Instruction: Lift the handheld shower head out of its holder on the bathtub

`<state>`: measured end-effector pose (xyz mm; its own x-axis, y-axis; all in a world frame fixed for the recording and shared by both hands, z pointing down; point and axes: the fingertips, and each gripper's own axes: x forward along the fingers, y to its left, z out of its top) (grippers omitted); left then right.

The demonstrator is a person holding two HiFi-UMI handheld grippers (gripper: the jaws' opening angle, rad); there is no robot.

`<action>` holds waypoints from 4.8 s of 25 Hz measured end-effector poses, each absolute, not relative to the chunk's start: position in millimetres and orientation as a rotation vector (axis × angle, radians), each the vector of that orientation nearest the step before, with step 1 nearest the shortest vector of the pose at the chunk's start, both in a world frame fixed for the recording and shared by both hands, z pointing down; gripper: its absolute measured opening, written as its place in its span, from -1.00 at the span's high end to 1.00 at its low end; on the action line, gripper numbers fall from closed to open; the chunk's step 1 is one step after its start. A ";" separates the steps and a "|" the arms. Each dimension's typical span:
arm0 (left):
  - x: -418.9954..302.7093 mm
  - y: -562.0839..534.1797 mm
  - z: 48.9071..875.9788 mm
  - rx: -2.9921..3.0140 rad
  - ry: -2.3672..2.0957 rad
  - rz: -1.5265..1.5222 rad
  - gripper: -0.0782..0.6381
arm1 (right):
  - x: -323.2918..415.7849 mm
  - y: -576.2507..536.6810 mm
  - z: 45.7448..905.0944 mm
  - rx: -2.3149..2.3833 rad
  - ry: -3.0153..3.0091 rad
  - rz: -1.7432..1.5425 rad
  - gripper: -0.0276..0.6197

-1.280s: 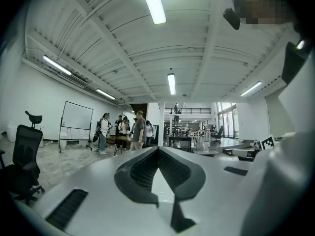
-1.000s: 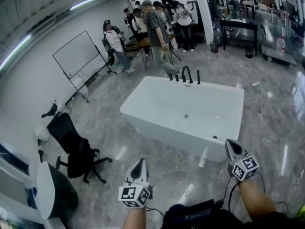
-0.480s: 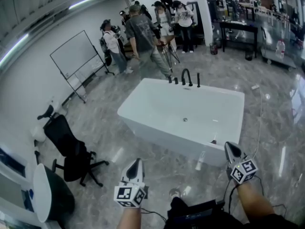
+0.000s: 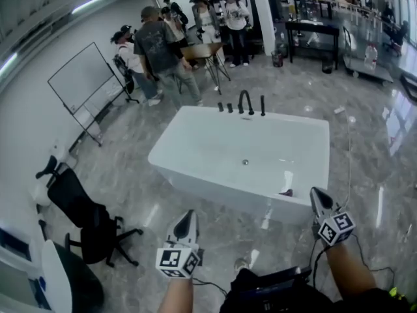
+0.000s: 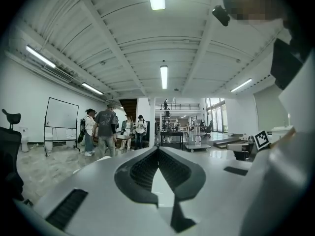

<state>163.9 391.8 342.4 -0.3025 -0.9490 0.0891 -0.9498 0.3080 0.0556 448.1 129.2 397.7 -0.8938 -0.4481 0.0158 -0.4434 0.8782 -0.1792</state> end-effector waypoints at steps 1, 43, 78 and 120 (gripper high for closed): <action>151.1 388.0 339.2 1.792 -2.451 0.005 0.76 | 440.0 126.6 395.5 -0.734 3.010 -0.285 0.90; -171.1 291.2 359.6 1.799 -2.456 0.004 0.76 | 138.2 24.3 409.6 -0.887 2.961 -0.173 0.90; -259.5 10.9 337.4 1.917 -2.383 0.101 0.76 | 41.4 -213.6 446.0 -0.946 2.984 -0.301 0.90; -261.1 -125.2 365.5 2.426 -1.915 0.138 0.76 | 30.1 -197.0 412.1 -1.400 2.762 -0.181 0.90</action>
<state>-261.1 -125.2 365.5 0.2300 -0.9681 0.0995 -0.9723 -0.2329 -0.0181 30.1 -197.0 412.1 -0.5919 -0.8058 0.0175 -0.8012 0.5859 -0.1217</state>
